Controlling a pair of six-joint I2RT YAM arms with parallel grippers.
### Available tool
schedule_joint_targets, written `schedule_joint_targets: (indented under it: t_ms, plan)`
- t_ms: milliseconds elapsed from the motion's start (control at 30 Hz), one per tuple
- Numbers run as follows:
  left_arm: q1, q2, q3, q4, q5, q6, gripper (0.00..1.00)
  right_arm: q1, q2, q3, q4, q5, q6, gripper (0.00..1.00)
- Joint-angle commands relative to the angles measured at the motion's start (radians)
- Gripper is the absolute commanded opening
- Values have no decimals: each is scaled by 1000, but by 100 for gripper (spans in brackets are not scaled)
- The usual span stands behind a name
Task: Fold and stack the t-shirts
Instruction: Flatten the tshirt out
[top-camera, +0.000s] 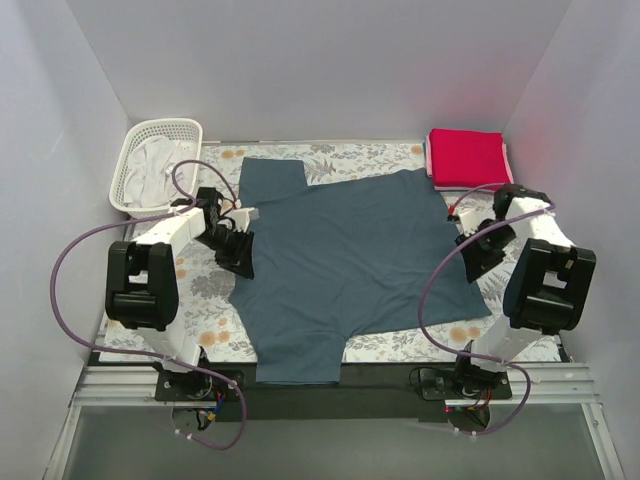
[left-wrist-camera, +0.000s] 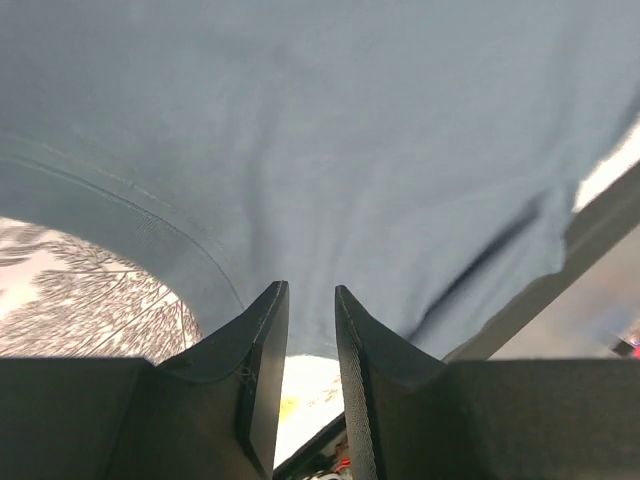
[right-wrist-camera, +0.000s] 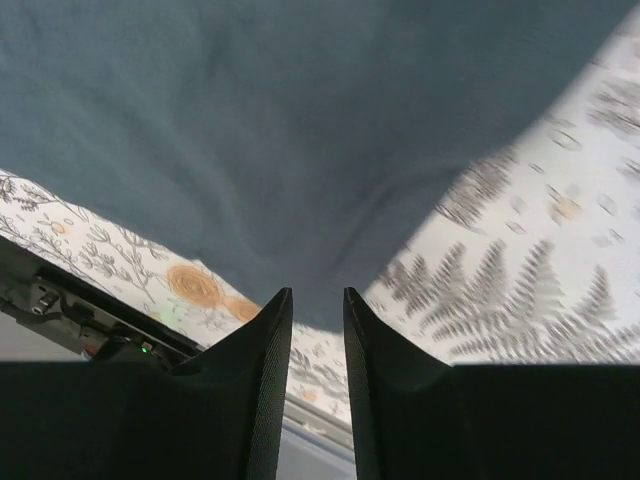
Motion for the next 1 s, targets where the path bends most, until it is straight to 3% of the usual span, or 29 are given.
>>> schedule_joint_targets:
  t_ms: [0, 300, 467, 700, 967]
  plan:
    - [-2, 16, -45, 97, -97, -110, 23, 40, 56, -81, 32, -52, 37, 33]
    - [82, 134, -102, 160, -256, -82, 21, 121, 71, -256, 120, 17, 38, 30]
    - [173, 211, -30, 168, -302, -23, 20, 222, 54, -369, 146, 31, 55, 30]
    - [196, 284, 107, 147, -367, 26, 20, 412, -11, -426, 100, 3, 68, 30]
    - [191, 134, 141, 91, -285, 58, 21, 376, -73, -183, 11, -64, 77, 33]
